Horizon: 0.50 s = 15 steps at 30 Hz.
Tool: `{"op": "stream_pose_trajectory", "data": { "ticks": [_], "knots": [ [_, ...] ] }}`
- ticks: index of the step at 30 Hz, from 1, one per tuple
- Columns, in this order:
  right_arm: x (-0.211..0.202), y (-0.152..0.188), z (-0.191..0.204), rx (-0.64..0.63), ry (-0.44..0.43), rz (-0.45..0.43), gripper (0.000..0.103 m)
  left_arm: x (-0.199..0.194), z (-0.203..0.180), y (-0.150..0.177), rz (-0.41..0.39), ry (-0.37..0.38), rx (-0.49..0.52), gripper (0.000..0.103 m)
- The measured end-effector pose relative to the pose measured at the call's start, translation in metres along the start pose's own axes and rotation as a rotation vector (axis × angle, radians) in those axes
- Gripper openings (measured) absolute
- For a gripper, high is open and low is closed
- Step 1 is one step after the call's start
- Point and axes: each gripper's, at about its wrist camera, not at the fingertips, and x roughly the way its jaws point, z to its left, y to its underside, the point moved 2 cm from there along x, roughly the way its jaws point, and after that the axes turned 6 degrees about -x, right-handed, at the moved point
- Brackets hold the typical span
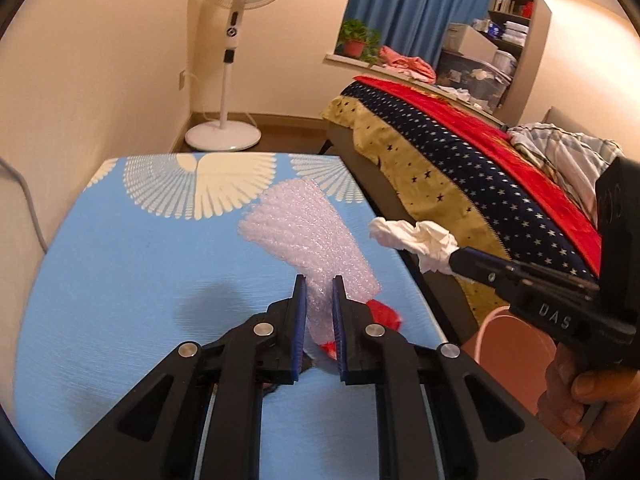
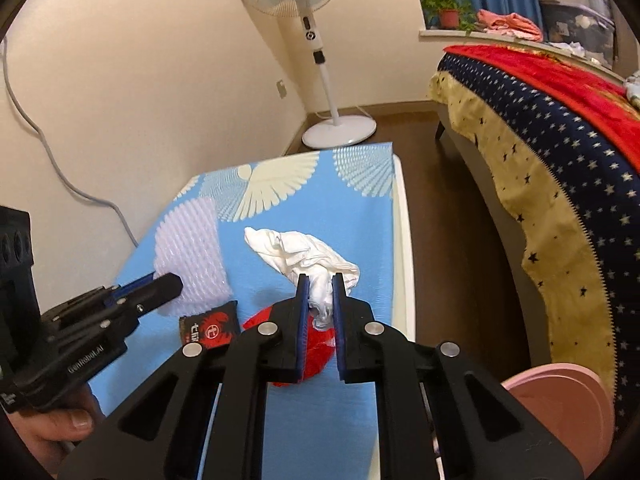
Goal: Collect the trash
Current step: 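Lift and carry the bubble wrap and tissue over the pink bin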
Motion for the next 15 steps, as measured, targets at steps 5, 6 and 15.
{"op": "stream_pose_trajectory", "data": {
  "ticks": [5, 6, 15],
  "knots": [
    [-0.032, -0.003, -0.011, -0.014, 0.036, -0.029, 0.011, -0.016, -0.017, 0.003, -0.022, 0.029, 0.03, 0.012],
    [-0.039, -0.004, -0.014, -0.015, 0.045, -0.035, 0.011, -0.018, -0.02, 0.004, -0.025, 0.034, 0.034, 0.012],
    [-0.101, 0.012, -0.052, -0.004, 0.138, -0.048, 0.011, -0.035, -0.058, 0.011, -0.053, 0.115, 0.053, 0.012]
  ]
}}
